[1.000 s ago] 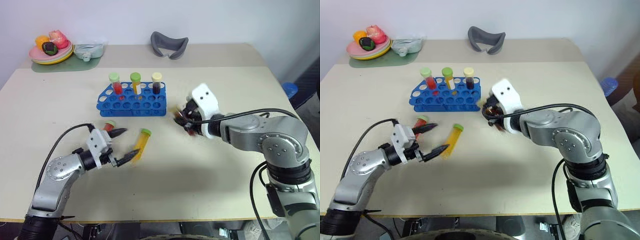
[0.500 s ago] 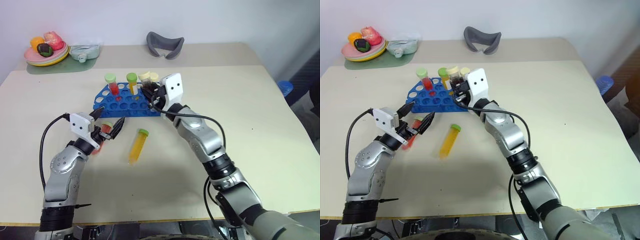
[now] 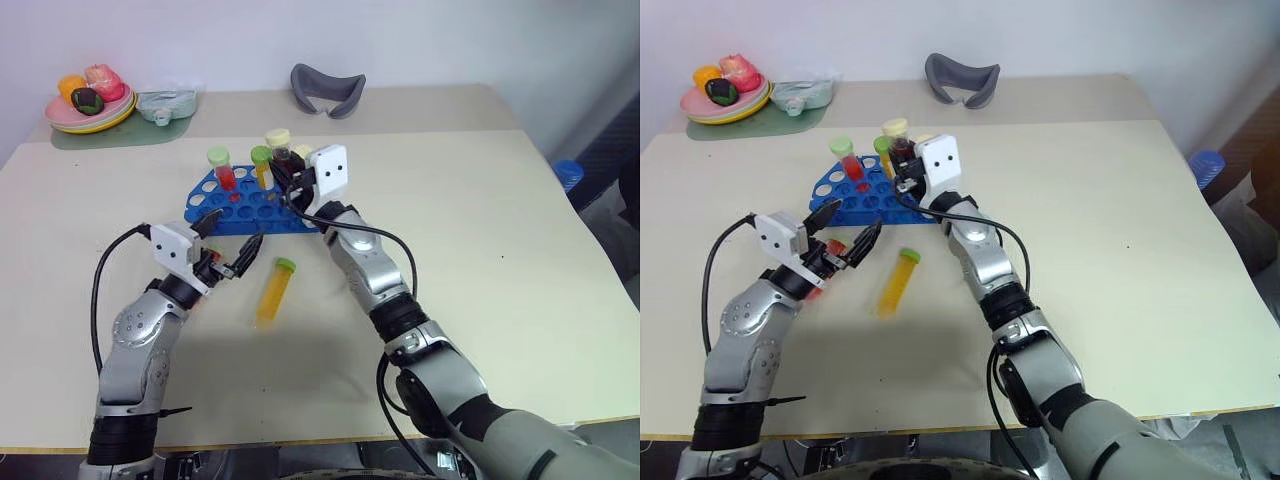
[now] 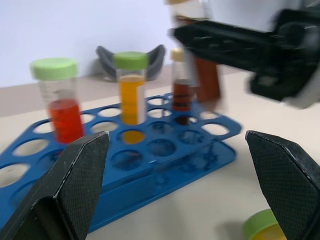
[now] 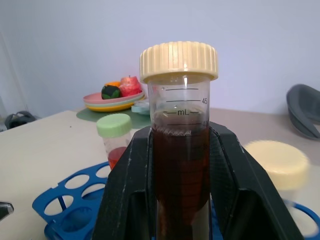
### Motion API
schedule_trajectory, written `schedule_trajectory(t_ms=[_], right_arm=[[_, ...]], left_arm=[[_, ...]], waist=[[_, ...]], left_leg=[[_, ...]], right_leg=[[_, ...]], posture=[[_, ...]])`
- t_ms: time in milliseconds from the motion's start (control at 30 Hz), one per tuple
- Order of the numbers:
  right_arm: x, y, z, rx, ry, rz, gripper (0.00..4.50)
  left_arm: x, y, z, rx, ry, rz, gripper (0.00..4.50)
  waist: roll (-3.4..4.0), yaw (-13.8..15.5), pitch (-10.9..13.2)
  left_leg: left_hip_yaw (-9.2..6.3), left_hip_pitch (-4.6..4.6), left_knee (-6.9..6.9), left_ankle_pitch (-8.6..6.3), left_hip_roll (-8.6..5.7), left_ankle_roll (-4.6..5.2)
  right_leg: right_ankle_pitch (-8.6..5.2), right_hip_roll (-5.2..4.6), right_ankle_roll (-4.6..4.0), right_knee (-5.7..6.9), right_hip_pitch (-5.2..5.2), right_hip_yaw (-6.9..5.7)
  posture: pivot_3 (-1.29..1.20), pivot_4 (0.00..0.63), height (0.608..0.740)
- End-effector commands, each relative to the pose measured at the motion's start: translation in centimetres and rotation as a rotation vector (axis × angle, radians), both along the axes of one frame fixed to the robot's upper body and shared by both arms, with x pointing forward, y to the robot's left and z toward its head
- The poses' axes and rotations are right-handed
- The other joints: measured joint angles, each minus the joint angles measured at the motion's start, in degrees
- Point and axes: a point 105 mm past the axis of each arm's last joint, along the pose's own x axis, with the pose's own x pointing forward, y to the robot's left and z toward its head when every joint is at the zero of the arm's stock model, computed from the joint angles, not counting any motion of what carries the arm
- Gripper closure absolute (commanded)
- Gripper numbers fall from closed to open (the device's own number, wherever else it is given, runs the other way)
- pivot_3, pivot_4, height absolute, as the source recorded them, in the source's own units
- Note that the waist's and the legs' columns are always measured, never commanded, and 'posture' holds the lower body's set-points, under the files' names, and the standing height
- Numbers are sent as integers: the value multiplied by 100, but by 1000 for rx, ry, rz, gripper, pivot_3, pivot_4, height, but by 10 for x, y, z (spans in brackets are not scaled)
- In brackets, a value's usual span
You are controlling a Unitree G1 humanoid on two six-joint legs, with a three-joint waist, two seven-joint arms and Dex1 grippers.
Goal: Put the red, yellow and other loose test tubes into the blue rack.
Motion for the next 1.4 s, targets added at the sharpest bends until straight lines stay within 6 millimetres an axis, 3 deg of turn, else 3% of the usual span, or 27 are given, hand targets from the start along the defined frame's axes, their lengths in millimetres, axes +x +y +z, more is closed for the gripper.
schedule_trajectory(t_ms=[33,267,600,1400], right_arm=[[1,0,14,39,-61,-6,3699],[6,-7,4,31,-62,-30,3699],[10,-9,-4,31,-52,-49,3699],[4,-6,-20,50,-36,-36,3699]], left_arm=[[-7,-8,13,-14,-33,-40,0],[-18,-12,8,-7,4,-86,0],[-18,-13,9,-3,12,-90,0],[-26,0,-21,-15,34,-89,0]], waist=[[0,2,0],[2,-38,1],[3,-106,2],[4,-134,2]], left_leg=[[0,0,0,0,0,0],[-1,2,-1,1,0,-1],[-1,2,-1,2,0,-4],[-1,5,-1,2,0,-4]], right_leg=[[0,0,0,0,0,0],[0,1,0,2,0,1],[0,0,0,3,2,0],[0,0,0,3,6,0]], posture=[[0,150,740],[0,150,740],[0,150,740],[0,150,740]])
